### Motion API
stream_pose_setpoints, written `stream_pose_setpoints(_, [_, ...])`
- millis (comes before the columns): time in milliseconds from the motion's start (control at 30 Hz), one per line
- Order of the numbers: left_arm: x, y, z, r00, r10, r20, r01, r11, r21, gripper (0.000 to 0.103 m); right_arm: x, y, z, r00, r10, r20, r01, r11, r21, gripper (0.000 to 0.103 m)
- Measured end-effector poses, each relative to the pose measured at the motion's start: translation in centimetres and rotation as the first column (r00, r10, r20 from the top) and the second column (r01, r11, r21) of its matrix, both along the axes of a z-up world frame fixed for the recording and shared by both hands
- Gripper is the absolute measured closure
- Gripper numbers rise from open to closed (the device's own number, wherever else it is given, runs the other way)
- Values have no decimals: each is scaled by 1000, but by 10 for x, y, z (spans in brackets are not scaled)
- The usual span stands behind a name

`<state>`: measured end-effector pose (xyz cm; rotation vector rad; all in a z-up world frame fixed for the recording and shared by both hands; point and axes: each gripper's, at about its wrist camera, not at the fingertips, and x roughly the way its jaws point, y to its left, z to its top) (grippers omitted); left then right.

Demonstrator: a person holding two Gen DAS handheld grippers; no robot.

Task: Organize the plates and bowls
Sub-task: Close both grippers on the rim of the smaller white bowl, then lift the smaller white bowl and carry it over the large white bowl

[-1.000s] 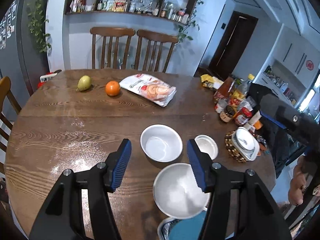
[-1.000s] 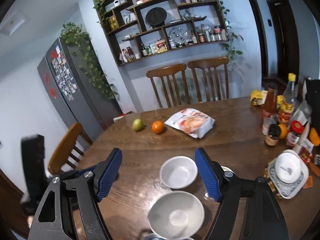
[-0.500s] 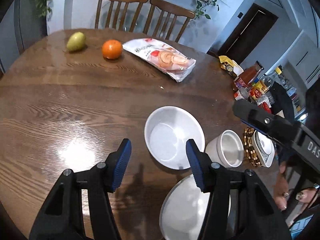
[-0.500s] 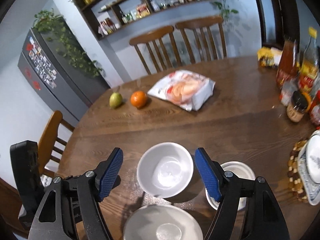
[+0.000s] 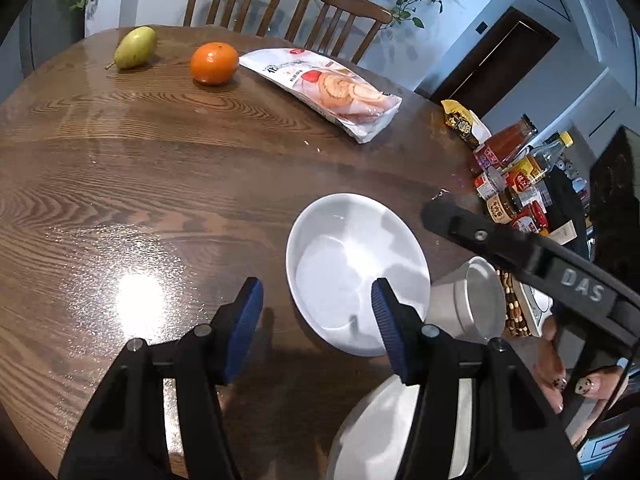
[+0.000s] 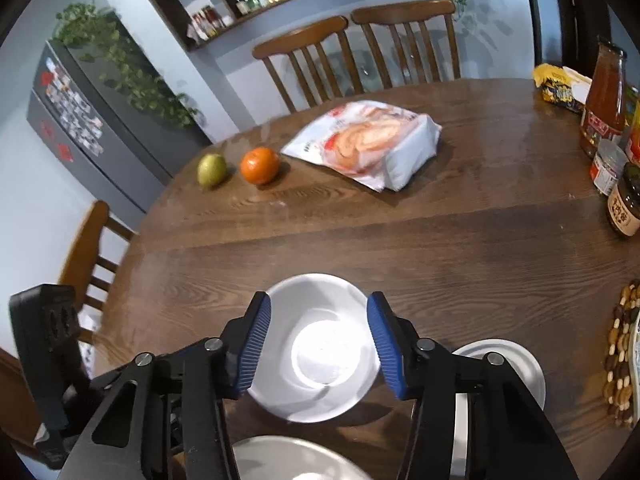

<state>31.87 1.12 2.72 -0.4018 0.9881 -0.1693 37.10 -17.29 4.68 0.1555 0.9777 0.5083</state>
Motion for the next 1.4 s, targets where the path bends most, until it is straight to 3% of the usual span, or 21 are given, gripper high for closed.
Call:
stream_pose_setpoints(433, [8,-9,-19,999,-14,-33,15,1000,27,54,14,8,-24,998,-5,-57,0,997,-83,50])
stream_pose_setpoints(633, [9,-10,-23,999,-19,-39,20,1000,21,55,18,12,-33,996,7,-93,-14,997,-80,50])
stream_pose_setpoints(800, [10,-12,-26,998,-50,-50,48,998,-39,56,16,17,-36,995,25,-99,-32,997,-76,50])
stream_pose_setpoints(1400, [3,-9,-13,1000,-14,-9,14,1000,-3,57,11,22,-29,997,46,-69,-49,998,-47,50])
